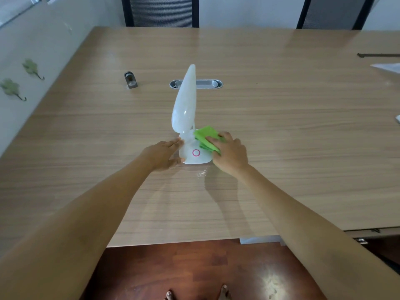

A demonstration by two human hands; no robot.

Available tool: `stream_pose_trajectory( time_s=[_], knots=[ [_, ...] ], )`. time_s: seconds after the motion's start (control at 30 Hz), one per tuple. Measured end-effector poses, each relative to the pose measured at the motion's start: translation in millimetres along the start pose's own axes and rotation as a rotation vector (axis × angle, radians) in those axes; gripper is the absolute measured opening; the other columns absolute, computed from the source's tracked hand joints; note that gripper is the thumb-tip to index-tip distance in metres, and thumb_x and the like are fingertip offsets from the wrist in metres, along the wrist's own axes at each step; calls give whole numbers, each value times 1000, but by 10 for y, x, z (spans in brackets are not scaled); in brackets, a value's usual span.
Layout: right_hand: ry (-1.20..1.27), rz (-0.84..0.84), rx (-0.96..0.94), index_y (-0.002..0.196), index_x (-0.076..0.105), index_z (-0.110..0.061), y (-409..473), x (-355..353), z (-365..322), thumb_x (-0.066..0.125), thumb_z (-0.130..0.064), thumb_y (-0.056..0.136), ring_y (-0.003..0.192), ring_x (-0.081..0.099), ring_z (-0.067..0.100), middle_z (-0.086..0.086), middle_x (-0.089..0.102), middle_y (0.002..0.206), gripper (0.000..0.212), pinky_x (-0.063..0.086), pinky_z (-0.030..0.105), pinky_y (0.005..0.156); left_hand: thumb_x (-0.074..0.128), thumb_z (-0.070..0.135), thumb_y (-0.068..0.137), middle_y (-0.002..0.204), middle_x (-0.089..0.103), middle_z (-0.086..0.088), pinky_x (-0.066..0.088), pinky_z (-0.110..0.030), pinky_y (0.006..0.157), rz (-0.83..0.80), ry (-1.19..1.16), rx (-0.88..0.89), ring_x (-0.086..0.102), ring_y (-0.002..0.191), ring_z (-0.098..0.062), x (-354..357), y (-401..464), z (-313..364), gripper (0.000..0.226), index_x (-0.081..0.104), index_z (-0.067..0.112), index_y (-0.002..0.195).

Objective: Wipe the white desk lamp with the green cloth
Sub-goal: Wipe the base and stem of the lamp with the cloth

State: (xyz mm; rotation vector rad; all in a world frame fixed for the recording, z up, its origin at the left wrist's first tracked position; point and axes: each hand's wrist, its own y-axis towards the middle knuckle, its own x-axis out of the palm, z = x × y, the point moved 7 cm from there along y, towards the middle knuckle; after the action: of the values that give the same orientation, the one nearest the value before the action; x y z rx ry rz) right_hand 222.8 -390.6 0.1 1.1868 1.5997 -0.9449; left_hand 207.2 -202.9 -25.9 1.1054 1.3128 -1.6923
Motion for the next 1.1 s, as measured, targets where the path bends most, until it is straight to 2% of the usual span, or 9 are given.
stream_pose_trajectory(
  time_s=[0.1, 0.3, 0.5, 0.6, 0.7, 0.8, 0.9, 1.0, 1.1],
  knots=[
    [-87, -40, -97, 132, 41, -46, -88, 139, -64, 46, -26, 84, 112, 43, 35, -3, 34, 145, 51, 38, 43, 95, 38, 54, 92, 161, 7, 7, 32, -44, 114, -9, 9, -3, 23, 143, -23, 1, 10, -1, 72, 5, 24, 150],
    [-100, -50, 131, 131, 41, -43, -9, -21, 328, 46, -24, 85, 113, 43, 38, 2, 35, 142, 50, 37, 46, 97, 37, 55, 92, 160, 7, 8, 34, -46, 113, -26, 27, -26, 22, 144, -22, -6, 5, 7, 73, 4, 24, 150],
    [-132, -75, -74, 130, 42, -47, -181, 44, -8, 47, -26, 83, 114, 42, 35, -2, 34, 143, 52, 36, 44, 98, 38, 53, 92, 160, 8, 7, 32, -45, 114, -44, 25, -32, 21, 144, -24, -7, 19, 17, 73, 5, 23, 150],
    [-136, -97, 64, 131, 42, -45, -187, -40, 204, 47, -27, 84, 116, 41, 35, 2, 32, 143, 50, 34, 44, 100, 40, 53, 92, 160, 10, 6, 31, -46, 115, -40, 16, -52, 21, 144, -24, -3, 38, 16, 73, 6, 23, 150],
    [-76, -58, 57, 129, 44, -47, -244, -194, 243, 51, -28, 80, 116, 42, 33, 3, 31, 141, 52, 34, 44, 102, 43, 49, 92, 160, 14, 2, 29, -44, 116, -35, -42, -107, 22, 144, -25, 6, 12, 25, 71, 12, 21, 149],
    [34, -57, -24, 126, 46, -48, -367, -306, 149, 62, -32, 75, 125, 39, 29, 2, 29, 142, 56, 34, 42, 108, 46, 39, 93, 149, 37, -11, 38, -40, 108, 68, -206, -172, 40, 133, -30, -54, -31, 8, 54, 39, 10, 139],
    [117, -93, -69, 123, 49, -48, -502, -336, 35, 73, -49, 66, 129, 35, 24, 4, 31, 139, 63, 33, 40, 111, 40, 42, 95, 117, 63, -11, 45, -35, 89, 126, -520, -270, 57, 106, -29, -161, -126, -20, 48, 61, 4, 114],
    [150, -119, -114, 121, 52, -48, -584, -302, -114, 73, -52, 65, 122, 40, 24, 4, 43, 127, 60, 36, 38, 108, 52, 45, 90, 115, 60, -2, 46, -36, 89, 40, -1075, -308, 55, 106, -21, -122, -282, 29, 43, 60, 12, 117],
    [134, -145, -184, 122, 53, -43, -639, -255, -307, 61, -37, 73, 107, 50, 28, 3, 54, 108, 50, 41, 37, 98, 55, 20, 93, 135, 56, 3, 41, -38, 99, -147, -1247, -219, 51, 118, -15, -24, -421, 132, 46, 44, 27, 137]
  ],
)
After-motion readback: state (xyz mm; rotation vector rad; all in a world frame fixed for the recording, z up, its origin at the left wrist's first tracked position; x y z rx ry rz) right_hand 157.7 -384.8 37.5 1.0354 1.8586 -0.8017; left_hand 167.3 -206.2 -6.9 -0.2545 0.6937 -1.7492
